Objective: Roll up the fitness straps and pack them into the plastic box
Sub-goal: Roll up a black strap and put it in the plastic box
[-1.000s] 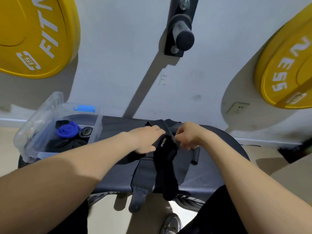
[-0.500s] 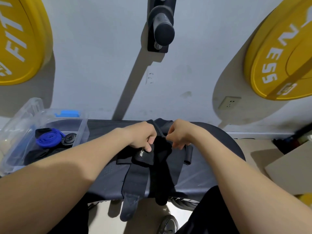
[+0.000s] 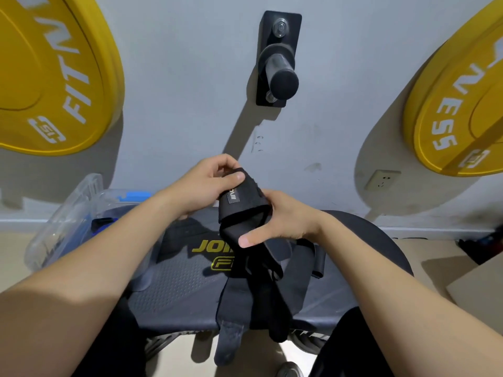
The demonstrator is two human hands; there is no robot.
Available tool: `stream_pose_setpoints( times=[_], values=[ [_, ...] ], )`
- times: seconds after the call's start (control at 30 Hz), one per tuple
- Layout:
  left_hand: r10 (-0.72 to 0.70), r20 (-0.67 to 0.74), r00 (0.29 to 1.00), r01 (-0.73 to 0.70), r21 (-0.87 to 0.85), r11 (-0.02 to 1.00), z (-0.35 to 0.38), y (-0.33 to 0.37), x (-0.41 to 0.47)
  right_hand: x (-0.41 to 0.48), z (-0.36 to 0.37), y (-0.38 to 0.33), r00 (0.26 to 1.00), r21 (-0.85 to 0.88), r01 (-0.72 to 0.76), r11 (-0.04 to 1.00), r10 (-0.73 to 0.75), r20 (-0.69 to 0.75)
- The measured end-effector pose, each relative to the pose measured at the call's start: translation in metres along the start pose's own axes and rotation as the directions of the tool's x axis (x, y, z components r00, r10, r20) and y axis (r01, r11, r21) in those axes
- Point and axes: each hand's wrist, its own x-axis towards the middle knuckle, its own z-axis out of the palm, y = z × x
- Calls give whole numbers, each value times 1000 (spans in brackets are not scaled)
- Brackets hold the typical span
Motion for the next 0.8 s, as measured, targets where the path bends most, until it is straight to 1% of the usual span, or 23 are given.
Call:
stream_pose_setpoints(
  times=[0.1,0.17,0.27,0.33,0.4,0.43,0.5,0.53,0.57,0.6,0.63,0.67,0.7,0.73,0.77,0.8],
  values=[
    [17,-82,996,-21,-44,999,-8,-2,-2,13,12,-5,991,-47,40,998,-46,-128],
    [12,-102,995,-17,-42,999,-14,-3,-5,18,14,-11,976,-139,50,989,-78,-202],
    [-4,-191,982,23,97,995,-23,-7,-7,21,14,-18,944,-265,62,962,-142,-296],
    [-28,-271,962,73,157,985,-27,-11,-6,22,9,-18,914,-274,38,961,-144,-380],
    [-61,-345,937,113,132,985,-29,-13,-4,20,1,-14,917,-229,-3,973,-88,-389],
    [-71,-378,923,119,103,988,-30,-13,-3,18,-2,-10,938,-191,-30,981,-39,-345],
    [-63,-469,881,111,75,991,-32,-12,1,13,-1,-4,984,-133,-95,987,73,-165],
    [-52,-534,844,113,83,990,-33,-11,2,11,-1,-1,988,-171,-146,974,136,-69],
    [-44,-597,801,131,103,986,-34,-10,4,10,-1,2,976,-242,-206,948,217,19],
    [-44,-637,769,170,138,976,-36,-11,4,10,0,5,943,-312,-275,909,319,97],
    [-51,-642,765,229,197,953,-37,-12,4,10,1,7,889,-347,-346,871,423,177],
    [-68,-609,790,296,283,912,-38,-13,3,10,4,9,824,-368,-404,837,508,252],
    [-102,-544,833,356,387,851,-38,-16,2,11,6,14,773,-391,-435,811,559,301],
    [-157,-461,874,399,494,773,-37,-18,1,12,9,17,741,-432,-442,786,592,318],
    [-223,-372,901,415,591,692,-34,-21,0,12,11,19,728,-491,-432,757,614,306],
    [-284,-289,914,405,670,622,-31,-23,-1,13,11,21,734,-559,-407,722,623,270]
  ],
)
